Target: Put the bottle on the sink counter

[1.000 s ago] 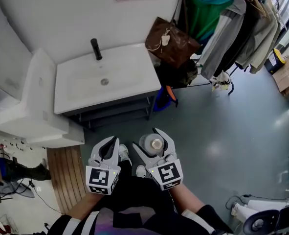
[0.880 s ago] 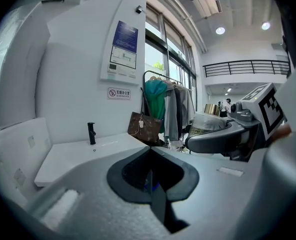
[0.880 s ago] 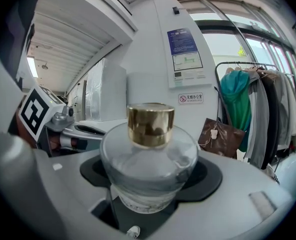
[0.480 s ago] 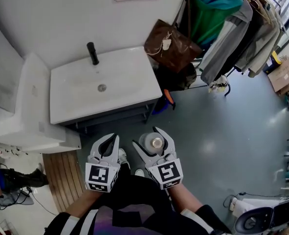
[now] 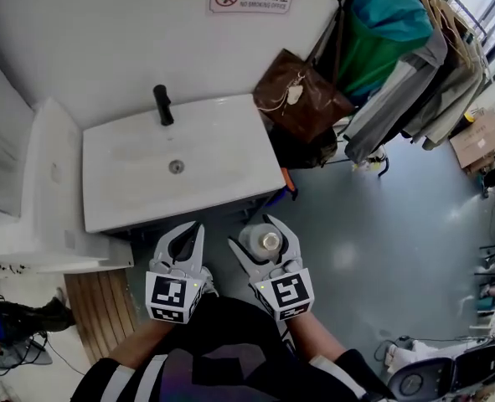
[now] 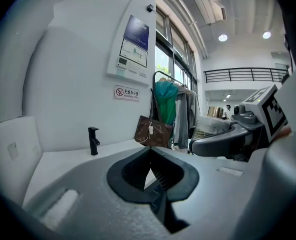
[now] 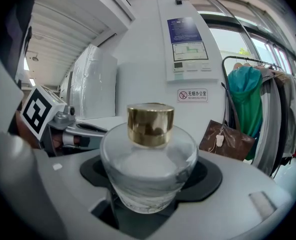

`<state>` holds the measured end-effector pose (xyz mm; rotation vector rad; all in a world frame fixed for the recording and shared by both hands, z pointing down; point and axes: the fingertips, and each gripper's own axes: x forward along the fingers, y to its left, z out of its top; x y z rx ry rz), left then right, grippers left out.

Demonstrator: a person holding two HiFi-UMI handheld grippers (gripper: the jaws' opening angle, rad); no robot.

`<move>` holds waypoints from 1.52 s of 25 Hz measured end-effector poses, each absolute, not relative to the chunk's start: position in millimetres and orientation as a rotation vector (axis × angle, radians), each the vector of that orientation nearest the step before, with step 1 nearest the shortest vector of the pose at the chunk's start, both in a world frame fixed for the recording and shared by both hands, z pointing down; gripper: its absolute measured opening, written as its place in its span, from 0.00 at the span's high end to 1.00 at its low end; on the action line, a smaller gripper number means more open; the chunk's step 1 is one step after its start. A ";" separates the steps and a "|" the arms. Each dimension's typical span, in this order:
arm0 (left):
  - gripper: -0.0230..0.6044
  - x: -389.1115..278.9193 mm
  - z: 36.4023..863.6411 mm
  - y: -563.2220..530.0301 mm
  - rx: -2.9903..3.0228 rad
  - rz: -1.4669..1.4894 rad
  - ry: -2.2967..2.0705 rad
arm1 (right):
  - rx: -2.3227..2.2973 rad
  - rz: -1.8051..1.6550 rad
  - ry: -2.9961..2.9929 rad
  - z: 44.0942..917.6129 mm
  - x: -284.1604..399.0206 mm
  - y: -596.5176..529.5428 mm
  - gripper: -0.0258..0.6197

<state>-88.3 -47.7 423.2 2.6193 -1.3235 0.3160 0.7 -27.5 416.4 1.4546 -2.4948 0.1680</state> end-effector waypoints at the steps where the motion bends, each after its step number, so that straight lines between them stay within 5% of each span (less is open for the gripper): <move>1: 0.97 -90.8 421.5 -53.2 2.622 0.305 -1.320 | 1.457 0.164 -2.490 414.8 -2.0 -33.3 0.43; 16: 0.97 -130.0 414.0 -102.5 2.607 0.226 -1.352 | 1.461 0.138 -2.472 409.7 -36.5 -93.0 0.43; 38: 0.97 -96.5 457.1 -242.0 2.458 0.346 -1.432 | 1.300 0.219 -2.497 457.7 -8.9 -249.7 0.43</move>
